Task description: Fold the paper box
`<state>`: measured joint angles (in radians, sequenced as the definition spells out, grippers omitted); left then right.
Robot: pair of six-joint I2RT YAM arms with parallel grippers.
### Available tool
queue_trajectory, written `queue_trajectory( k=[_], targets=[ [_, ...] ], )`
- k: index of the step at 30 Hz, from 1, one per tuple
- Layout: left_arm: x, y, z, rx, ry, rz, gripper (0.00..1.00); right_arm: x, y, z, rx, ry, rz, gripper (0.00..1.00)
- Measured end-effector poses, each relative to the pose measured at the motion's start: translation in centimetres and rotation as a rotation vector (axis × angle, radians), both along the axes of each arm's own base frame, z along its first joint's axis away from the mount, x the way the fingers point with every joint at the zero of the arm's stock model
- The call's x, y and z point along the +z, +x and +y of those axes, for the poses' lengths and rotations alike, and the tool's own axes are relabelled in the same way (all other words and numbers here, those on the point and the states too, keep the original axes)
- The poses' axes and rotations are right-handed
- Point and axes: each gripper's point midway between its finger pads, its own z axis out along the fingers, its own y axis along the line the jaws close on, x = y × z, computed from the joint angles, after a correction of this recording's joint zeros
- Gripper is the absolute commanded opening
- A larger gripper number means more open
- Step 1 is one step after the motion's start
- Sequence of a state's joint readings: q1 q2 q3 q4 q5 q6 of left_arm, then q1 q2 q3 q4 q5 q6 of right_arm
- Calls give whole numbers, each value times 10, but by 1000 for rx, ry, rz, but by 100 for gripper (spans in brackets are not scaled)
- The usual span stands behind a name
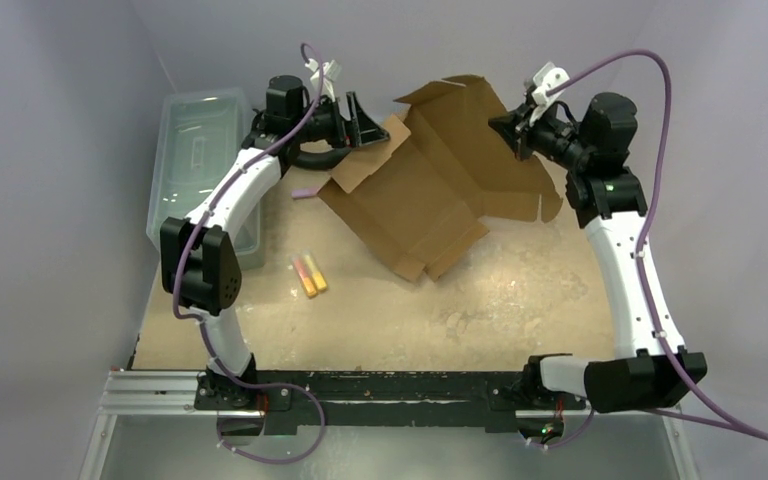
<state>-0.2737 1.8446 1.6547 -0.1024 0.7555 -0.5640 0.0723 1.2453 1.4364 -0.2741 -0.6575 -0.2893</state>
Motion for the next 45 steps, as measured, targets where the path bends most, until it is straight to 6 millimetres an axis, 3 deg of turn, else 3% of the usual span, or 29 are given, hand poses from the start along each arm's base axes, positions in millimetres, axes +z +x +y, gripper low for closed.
queue_trajectory(
  k=[6,13,26,34,45],
  targets=[
    [17,12,-1,23,-6,-46,88,37,18,0,-21,-63,-118,0],
    [19,17,-5,33,-26,-70,88,53,9,18,15,-242,-249,0],
    [-60,0,-21,7,-36,45,90,27,10,33,-14,-575,-359,0],
    [-112,-31,-12,-3,-12,126,90,-13,-6,38,5,-657,-308,0],
    [-141,-67,-2,8,-36,176,91,-43,-40,45,78,-647,-242,0]
  ],
)
